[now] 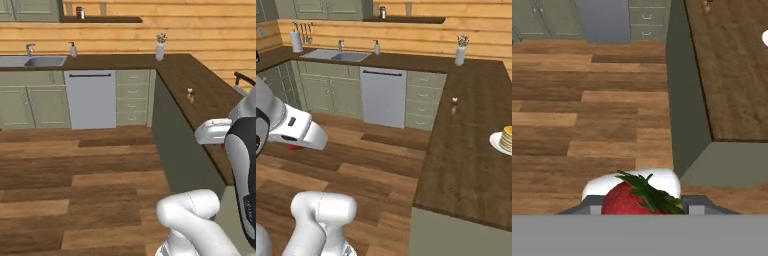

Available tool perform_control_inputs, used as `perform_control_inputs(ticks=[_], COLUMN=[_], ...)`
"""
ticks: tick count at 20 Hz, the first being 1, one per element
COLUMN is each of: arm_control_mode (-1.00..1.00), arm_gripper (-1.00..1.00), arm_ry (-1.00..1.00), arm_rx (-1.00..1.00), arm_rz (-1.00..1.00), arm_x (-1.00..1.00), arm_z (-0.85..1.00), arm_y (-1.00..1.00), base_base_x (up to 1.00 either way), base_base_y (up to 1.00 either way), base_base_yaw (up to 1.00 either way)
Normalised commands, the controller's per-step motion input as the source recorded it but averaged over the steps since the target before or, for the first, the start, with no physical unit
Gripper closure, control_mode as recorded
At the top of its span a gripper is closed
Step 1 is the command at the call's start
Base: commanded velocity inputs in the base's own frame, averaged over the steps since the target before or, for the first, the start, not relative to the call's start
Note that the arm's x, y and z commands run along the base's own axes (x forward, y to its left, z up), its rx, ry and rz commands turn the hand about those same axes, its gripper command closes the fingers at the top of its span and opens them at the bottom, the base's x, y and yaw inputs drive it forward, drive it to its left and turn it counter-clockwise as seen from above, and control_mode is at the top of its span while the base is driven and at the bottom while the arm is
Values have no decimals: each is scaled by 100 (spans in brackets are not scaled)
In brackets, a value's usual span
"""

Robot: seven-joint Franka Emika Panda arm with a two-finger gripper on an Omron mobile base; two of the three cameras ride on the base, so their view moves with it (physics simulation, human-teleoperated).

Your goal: Take the strawberry from the fridge and place it on top of the pancake, located on the dining counter.

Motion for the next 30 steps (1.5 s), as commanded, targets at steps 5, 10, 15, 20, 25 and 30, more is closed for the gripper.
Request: perform_control_inputs(ticks=[5,10,15,20,25,30], arm_control_mode=[100,100,100,100,100,100], arm_gripper=[100,100,100,100,100,100], arm_ry=[0,0,0,0,0,0], arm_rx=[0,0,0,0,0,0], arm_rz=[0,0,0,0,0,0], arm_x=[0,0,0,0,0,0], arm_z=[0,0,0,0,0,0], arm_y=[0,0,0,0,0,0], base_base_x=[73,100,100,91,44,41], base_base_y=[71,23,-3,-14,14,59], base_base_yaw=[34,13,-5,-42,-72,-78])
